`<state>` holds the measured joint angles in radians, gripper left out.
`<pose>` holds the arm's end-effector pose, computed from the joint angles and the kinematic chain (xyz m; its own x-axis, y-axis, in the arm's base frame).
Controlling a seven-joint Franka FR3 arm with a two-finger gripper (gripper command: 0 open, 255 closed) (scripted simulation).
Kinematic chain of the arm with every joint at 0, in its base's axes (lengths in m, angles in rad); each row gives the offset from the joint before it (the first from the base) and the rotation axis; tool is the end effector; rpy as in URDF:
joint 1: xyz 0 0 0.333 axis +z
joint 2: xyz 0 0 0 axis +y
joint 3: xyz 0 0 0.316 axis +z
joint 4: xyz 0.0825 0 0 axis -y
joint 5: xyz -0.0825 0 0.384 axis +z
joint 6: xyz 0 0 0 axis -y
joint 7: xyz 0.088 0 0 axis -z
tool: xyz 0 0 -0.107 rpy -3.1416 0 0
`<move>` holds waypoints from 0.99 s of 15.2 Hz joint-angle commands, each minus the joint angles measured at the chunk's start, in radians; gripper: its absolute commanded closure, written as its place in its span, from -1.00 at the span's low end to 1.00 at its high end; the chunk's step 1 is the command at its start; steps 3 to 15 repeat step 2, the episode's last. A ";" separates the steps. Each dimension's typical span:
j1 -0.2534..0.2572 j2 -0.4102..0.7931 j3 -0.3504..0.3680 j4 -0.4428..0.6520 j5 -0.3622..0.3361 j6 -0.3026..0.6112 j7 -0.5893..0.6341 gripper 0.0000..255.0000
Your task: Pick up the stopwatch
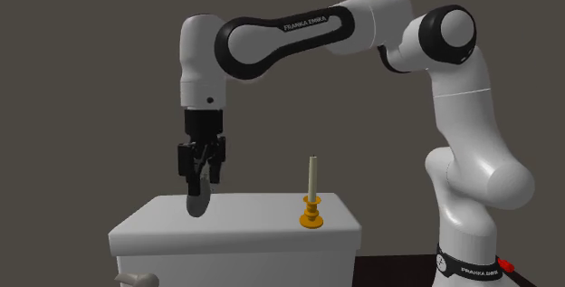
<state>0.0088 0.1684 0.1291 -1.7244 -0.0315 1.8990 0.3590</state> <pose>0.6082 0.0777 0.4818 0.9774 -0.2113 0.0101 -0.2114 -0.9774 0.0051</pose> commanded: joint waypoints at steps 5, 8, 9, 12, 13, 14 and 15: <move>0.000 -0.003 0.000 0.011 0.001 -0.014 0.000 1.00; 0.000 -0.003 0.000 0.011 0.001 -0.014 0.000 1.00; 0.000 -0.003 0.000 0.011 0.001 -0.014 0.000 1.00; 0.000 -0.003 0.000 0.011 0.001 -0.014 0.000 1.00; 0.000 -0.003 0.000 0.011 0.001 -0.014 0.000 1.00; 0.000 -0.003 0.000 0.011 0.001 -0.014 0.000 1.00; 0.000 -0.003 0.000 0.011 0.001 -0.014 0.000 1.00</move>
